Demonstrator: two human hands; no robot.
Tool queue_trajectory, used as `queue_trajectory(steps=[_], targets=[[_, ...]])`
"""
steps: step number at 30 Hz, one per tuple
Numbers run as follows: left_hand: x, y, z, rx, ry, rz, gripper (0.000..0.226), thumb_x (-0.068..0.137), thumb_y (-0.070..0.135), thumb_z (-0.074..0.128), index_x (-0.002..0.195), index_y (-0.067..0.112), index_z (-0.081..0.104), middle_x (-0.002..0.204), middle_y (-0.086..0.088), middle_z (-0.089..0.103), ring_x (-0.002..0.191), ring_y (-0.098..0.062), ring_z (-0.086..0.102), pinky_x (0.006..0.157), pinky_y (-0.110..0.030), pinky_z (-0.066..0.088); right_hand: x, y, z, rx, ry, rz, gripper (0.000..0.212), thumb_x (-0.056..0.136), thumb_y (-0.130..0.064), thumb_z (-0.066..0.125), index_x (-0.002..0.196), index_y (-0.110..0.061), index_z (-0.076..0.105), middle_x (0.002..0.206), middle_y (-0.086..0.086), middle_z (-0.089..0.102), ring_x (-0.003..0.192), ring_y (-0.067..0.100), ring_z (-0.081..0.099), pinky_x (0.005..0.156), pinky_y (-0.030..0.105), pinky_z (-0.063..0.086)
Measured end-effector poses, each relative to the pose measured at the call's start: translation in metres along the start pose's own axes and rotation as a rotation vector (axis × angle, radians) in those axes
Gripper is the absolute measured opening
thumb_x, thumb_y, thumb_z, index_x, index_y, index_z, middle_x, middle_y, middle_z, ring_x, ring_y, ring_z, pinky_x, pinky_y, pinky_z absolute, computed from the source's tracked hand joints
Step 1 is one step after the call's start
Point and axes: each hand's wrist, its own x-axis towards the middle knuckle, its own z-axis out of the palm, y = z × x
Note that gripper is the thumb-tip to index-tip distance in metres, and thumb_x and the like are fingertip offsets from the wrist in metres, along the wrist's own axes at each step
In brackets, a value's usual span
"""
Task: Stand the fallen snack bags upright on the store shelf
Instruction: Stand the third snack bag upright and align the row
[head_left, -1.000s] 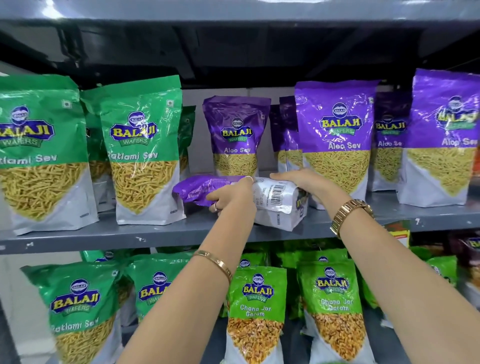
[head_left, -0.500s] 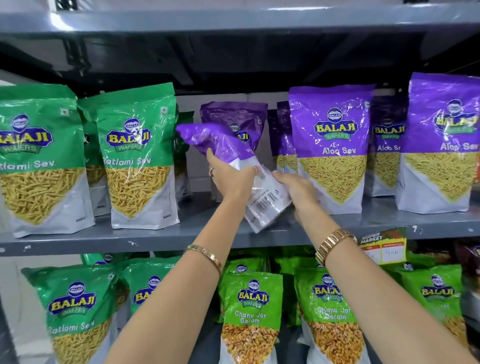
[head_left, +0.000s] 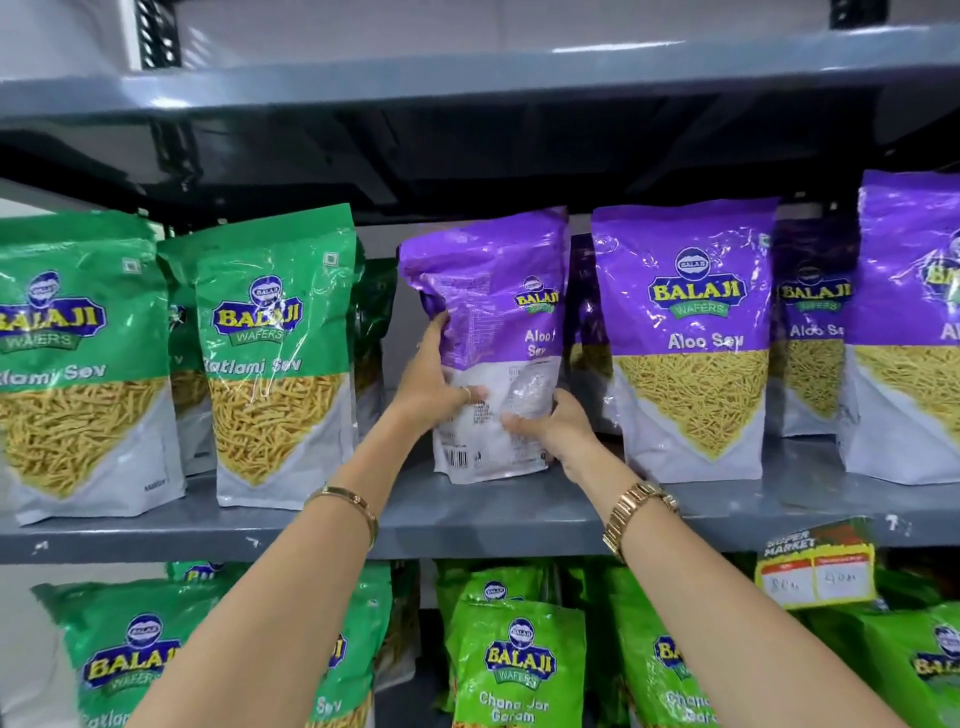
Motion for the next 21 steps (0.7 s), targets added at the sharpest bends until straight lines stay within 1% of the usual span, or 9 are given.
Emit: queue_trajectory(steps=[3,6,8,10,11,14,16,19,21], targets=[[0.000,-0.012,0.003,-0.009,0.066,-0.030,0.100,0.062,0.017,0.084,0.142,0.019,0.023,0.119,0.009,0.045,0.105,-0.011,0.046,0.086,-0.024,0.037,0.008,0.004,0.003,0.003,-0.003,-0.020,0.068,0.064,-0.011,0.080,0.123,-0.003,0.048,0.123,0.016,0.060,0.111,0.029,0.058,0.099,0.046,0.046],[-0.002,-0.028,0.008,-0.204,0.102,-0.211,0.083,0.060,0.020,0.085,0.129,0.013,0.040,0.114,0.005,0.058,0.105,-0.015,0.056,0.085,-0.027,0.048,0.012,0.008,0.003,-0.015,0.003,-0.030,0.065,0.063,-0.014,0.081,0.120,-0.005,0.050,0.120,0.014,0.062,0.109,0.028,0.059,0.098,0.045,0.046],[-0.007,-0.037,0.011,-0.320,0.006,-0.349,0.054,0.062,0.021,0.083,0.109,0.015,0.058,0.108,-0.001,0.068,0.091,-0.014,0.065,0.069,-0.021,0.052,0.013,0.009,0.003,0.000,0.027,-0.034,0.064,0.060,-0.014,0.082,0.117,-0.007,0.053,0.117,0.011,0.064,0.104,0.026,0.061,0.095,0.042,0.048],[-0.012,-0.047,0.014,-0.348,-0.147,-0.408,0.030,0.066,0.021,0.080,0.091,0.021,0.065,0.102,-0.001,0.071,0.074,-0.003,0.069,0.059,-0.013,0.051,0.014,0.008,0.004,0.019,0.073,-0.062,0.063,0.059,-0.013,0.082,0.115,-0.010,0.053,0.113,0.008,0.064,0.100,0.023,0.061,0.090,0.038,0.050],[-0.015,-0.052,0.014,-0.366,-0.197,-0.417,0.028,0.067,0.020,0.080,0.091,0.022,0.065,0.098,0.001,0.070,0.072,0.000,0.069,0.058,-0.010,0.050,0.014,0.008,0.004,0.018,0.104,-0.083,0.060,0.060,-0.014,0.080,0.114,-0.011,0.054,0.111,0.007,0.063,0.098,0.022,0.060,0.087,0.036,0.049],[-0.019,-0.058,0.014,-0.407,-0.249,-0.426,0.043,0.065,0.017,0.080,0.104,0.019,0.063,0.102,0.003,0.069,0.092,-0.007,0.066,0.075,-0.016,0.050,0.016,0.010,0.005,0.010,0.172,-0.108,0.048,0.071,-0.018,0.071,0.115,-0.012,0.053,0.115,0.007,0.062,0.101,0.023,0.060,0.092,0.041,0.048],[-0.022,-0.055,0.013,-0.380,-0.250,-0.419,0.038,0.063,0.019,0.082,0.097,0.025,0.065,0.097,0.008,0.070,0.089,-0.005,0.066,0.071,-0.014,0.051,0.017,0.011,0.004,-0.018,0.167,-0.115,0.046,0.076,-0.020,0.066,0.119,-0.013,0.051,0.118,0.007,0.062,0.105,0.025,0.059,0.095,0.042,0.046],[-0.030,-0.047,0.018,-0.326,-0.176,-0.404,0.032,0.059,0.024,0.085,0.083,0.031,0.067,0.089,0.012,0.071,0.074,0.003,0.069,0.059,-0.010,0.052,0.017,0.014,0.005,-0.087,0.156,-0.109,0.048,0.082,-0.026,0.060,0.126,-0.013,0.045,0.123,0.009,0.059,0.106,0.024,0.057,0.088,0.032,0.042],[-0.036,-0.041,0.024,-0.272,-0.069,-0.416,0.039,0.055,0.028,0.086,0.090,0.030,0.068,0.099,0.005,0.072,0.082,-0.004,0.069,0.070,-0.020,0.056,0.017,0.015,0.006,-0.139,0.127,-0.098,0.043,0.086,-0.030,0.055,0.125,-0.012,0.046,0.123,0.010,0.058,0.100,0.022,0.055,0.081,0.028,0.038]])
